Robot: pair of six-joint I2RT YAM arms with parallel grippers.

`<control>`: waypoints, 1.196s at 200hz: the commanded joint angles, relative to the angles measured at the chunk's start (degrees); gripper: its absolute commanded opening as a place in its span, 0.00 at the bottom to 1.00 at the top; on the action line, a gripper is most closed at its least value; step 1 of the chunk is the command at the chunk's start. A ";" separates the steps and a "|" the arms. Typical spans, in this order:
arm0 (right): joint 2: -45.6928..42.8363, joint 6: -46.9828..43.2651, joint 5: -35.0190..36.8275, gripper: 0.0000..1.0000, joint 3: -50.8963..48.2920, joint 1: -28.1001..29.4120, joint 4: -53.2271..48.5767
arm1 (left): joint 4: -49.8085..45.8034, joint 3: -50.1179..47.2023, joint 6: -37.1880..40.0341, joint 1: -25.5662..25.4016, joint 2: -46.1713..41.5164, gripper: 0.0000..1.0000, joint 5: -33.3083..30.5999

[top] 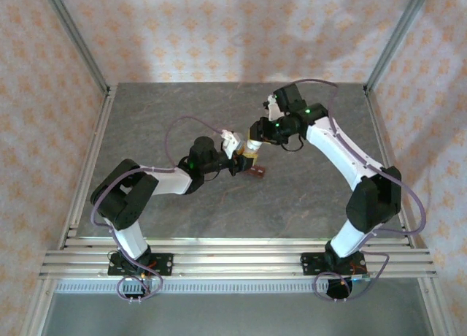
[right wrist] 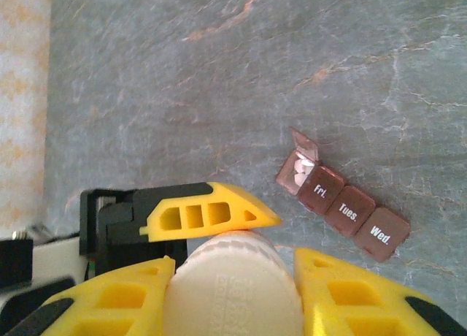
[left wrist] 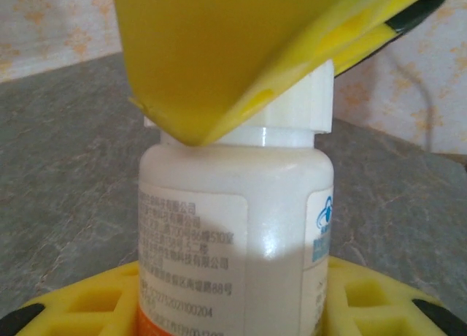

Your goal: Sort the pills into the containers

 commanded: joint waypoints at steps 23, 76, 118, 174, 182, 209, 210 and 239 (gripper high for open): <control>0.04 11.96 6.29 0.34 -2.16 2.36 2.13 | 8.45 1.18 4.73 -1.09 -2.74 0.00 -6.07; -0.10 5.20 8.78 0.68 7.80 0.72 -5.60 | 8.71 1.59 4.56 -1.00 -1.64 0.00 -5.19; -1.95 -8.66 -0.22 0.74 11.70 -2.76 -9.56 | 8.98 2.00 2.87 -0.74 -1.81 0.00 -1.96; -1.34 -24.43 -6.33 0.75 12.39 -4.14 -16.39 | 8.65 3.43 0.66 -0.65 -2.28 0.00 2.59; -0.98 -24.84 -6.70 0.75 12.57 -4.19 -16.94 | 8.31 3.61 0.57 -0.65 -2.37 0.00 2.88; -0.50 -24.71 -7.52 0.75 12.20 -4.16 -16.65 | 7.58 4.09 0.69 -0.65 -2.44 0.00 3.54; -0.48 -24.66 -7.51 0.75 12.19 -4.15 -16.55 | 7.62 4.13 0.71 -0.65 -2.46 0.00 3.53; -0.02 -24.08 -8.01 0.73 12.35 -4.20 -16.02 | 7.66 4.18 0.65 -0.65 -2.46 0.00 3.59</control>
